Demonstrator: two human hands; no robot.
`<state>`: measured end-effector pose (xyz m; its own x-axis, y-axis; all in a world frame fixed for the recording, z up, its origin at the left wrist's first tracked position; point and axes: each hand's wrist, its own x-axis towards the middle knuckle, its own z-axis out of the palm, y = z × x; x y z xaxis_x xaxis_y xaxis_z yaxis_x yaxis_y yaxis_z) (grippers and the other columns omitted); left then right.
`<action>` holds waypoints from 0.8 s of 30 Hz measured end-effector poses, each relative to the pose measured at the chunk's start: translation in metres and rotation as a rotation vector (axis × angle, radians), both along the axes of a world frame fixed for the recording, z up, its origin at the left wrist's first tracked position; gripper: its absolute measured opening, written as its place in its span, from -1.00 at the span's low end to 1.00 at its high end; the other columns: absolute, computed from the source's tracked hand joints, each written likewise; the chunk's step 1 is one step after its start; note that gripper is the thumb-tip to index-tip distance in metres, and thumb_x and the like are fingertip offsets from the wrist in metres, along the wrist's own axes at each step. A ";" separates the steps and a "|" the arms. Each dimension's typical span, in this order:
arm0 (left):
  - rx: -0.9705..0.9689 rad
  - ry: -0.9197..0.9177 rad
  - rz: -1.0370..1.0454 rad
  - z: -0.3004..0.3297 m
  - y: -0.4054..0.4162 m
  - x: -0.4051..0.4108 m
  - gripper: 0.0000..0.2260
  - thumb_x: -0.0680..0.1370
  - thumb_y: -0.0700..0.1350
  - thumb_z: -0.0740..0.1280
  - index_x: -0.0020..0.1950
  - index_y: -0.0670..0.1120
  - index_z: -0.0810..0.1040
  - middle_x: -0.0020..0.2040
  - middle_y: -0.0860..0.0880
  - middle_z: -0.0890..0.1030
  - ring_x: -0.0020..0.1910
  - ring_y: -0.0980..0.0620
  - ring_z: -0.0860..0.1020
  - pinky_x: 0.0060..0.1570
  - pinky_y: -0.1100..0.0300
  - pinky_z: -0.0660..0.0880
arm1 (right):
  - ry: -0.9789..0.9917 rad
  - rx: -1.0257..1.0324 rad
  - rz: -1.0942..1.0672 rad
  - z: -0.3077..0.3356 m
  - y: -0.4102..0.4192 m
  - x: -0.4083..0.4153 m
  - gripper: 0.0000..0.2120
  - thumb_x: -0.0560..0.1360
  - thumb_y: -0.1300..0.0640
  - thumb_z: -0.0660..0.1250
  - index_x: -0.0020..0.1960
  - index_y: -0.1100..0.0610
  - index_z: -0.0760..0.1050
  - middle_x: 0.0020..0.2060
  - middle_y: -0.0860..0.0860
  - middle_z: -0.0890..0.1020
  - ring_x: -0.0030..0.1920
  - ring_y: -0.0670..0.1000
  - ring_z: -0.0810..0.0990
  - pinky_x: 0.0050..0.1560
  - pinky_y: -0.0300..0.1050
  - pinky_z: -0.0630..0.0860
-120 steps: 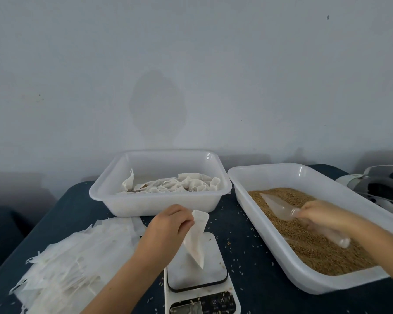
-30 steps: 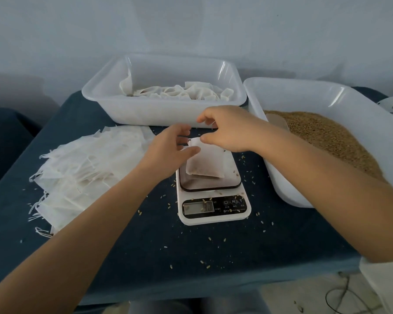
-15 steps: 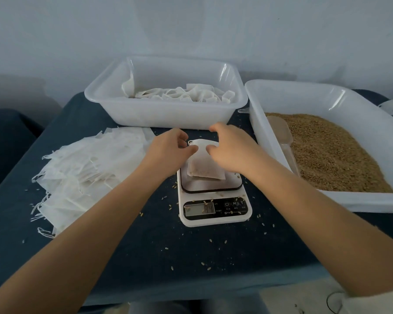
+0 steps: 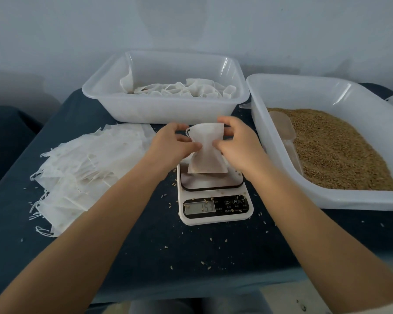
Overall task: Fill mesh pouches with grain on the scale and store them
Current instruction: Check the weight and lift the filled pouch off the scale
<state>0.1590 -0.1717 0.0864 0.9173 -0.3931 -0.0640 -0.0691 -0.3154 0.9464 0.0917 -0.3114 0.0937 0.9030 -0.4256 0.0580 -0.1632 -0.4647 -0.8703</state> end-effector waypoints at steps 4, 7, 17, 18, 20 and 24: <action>-0.115 -0.040 -0.014 0.008 0.002 -0.003 -0.78 0.43 -0.26 0.42 0.03 -0.07 0.56 -0.33 0.05 0.59 -0.46 0.19 0.46 -0.34 0.33 0.40 | -0.142 0.072 0.015 0.011 0.005 -0.001 -0.56 0.49 0.27 0.30 0.32 -0.03 0.41 -0.13 -0.19 0.59 -0.08 -0.21 0.56 -0.13 -0.40 0.44; -0.178 -0.117 -0.005 0.016 0.005 -0.005 -0.84 0.44 -0.29 0.38 -0.03 -0.08 0.58 -0.43 0.16 0.57 -0.48 0.29 0.46 -0.42 0.44 0.36 | -0.223 0.161 0.027 0.021 0.011 -0.003 -0.65 0.50 0.26 0.30 0.19 -0.10 0.45 -0.14 -0.16 0.62 -0.13 -0.22 0.57 -0.13 -0.44 0.45; -0.490 -0.117 -0.057 0.018 0.010 -0.006 -0.86 0.54 -0.24 0.30 -0.10 -0.04 0.60 -0.22 0.09 0.65 -0.17 0.14 0.60 -0.08 0.23 0.54 | -0.322 0.545 0.073 0.024 0.014 0.000 -0.76 0.50 0.34 0.28 0.02 0.03 0.54 -0.05 0.00 0.65 0.11 0.07 0.60 0.23 0.15 0.49; -0.515 -0.105 -0.071 0.018 0.009 -0.005 -0.87 0.54 -0.24 0.29 -0.07 -0.05 0.60 -0.18 0.07 0.66 -0.12 0.09 0.61 -0.05 0.17 0.55 | -0.331 0.564 0.072 0.024 0.014 0.001 -0.76 0.50 0.35 0.28 0.00 0.03 0.55 -0.06 0.00 0.65 0.11 0.08 0.60 0.23 0.17 0.49; -0.543 -0.087 -0.078 0.016 0.007 -0.004 -0.89 0.53 -0.22 0.29 -0.03 -0.08 0.59 -0.12 -0.03 0.65 -0.07 -0.01 0.61 0.01 0.06 0.56 | -0.351 0.610 0.072 0.021 0.013 0.004 -0.76 0.50 0.38 0.27 -0.03 0.05 0.55 -0.09 0.01 0.65 0.09 0.10 0.60 0.23 0.19 0.48; -0.528 -0.083 -0.078 0.012 0.003 -0.002 -0.91 0.55 -0.21 0.27 0.00 -0.11 0.54 -0.11 -0.07 0.64 -0.06 -0.06 0.60 0.04 -0.05 0.53 | -0.351 0.656 0.072 0.017 0.011 0.007 -0.76 0.50 0.39 0.25 -0.04 0.08 0.55 -0.08 0.05 0.64 0.11 0.14 0.59 0.23 0.20 0.47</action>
<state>0.1569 -0.1682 0.0982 0.8775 -0.4197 0.2319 -0.1542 0.2109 0.9653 0.0984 -0.3002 0.1104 0.9052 -0.4124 0.1026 0.1865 0.1687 -0.9679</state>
